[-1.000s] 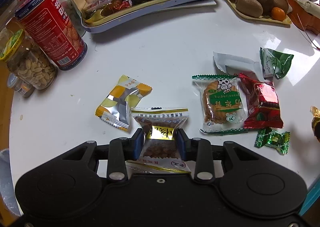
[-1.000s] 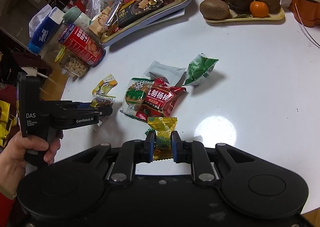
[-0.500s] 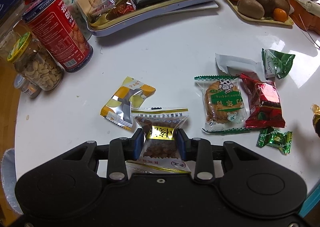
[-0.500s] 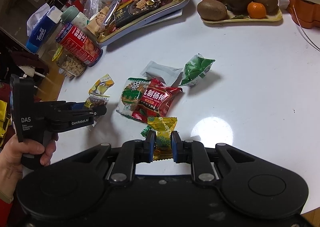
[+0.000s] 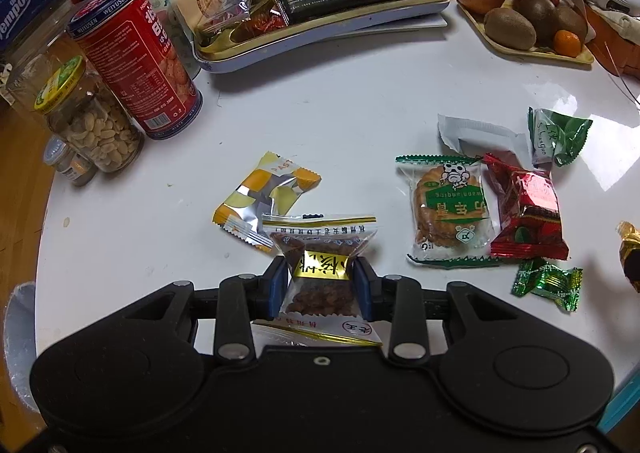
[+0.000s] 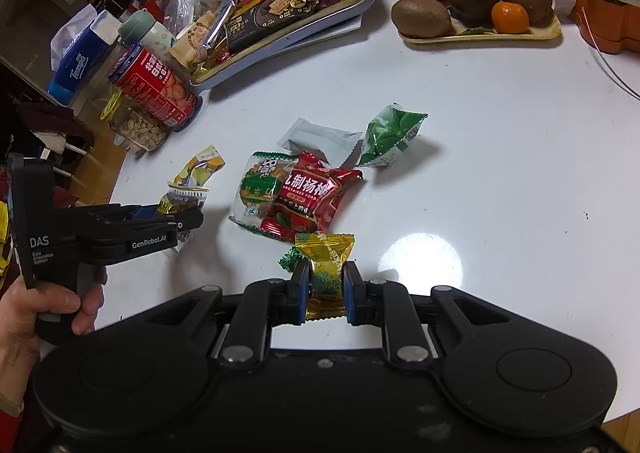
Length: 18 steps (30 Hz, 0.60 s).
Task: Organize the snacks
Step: 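Carry the gold candy and brown packet in both grippers over the gold tray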
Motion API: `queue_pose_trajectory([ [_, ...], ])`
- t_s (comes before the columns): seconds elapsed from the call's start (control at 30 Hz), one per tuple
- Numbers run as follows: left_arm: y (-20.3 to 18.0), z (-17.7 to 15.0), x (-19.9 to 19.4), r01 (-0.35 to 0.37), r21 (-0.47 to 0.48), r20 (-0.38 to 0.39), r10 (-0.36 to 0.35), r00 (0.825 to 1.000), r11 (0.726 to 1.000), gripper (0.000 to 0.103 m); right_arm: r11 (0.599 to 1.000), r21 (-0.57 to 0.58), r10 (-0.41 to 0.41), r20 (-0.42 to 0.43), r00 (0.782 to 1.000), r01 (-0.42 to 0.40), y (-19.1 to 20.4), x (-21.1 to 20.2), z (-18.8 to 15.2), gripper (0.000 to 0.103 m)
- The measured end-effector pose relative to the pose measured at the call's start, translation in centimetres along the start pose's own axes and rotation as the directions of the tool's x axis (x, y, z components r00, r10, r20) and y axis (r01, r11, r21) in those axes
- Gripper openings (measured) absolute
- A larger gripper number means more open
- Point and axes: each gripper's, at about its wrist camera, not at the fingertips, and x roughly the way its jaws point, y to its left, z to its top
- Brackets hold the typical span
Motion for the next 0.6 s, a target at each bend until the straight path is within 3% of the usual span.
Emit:
queue_pose_trajectory([
  [0.6,0.7,-3.0,-2.5,0.020,-0.159,0.023,-0.016,1.000,0.987,0.044,1.000,-0.017,-0.015,-0.001,1.000,0.015,0.4,-0.1,-0.5,0.019],
])
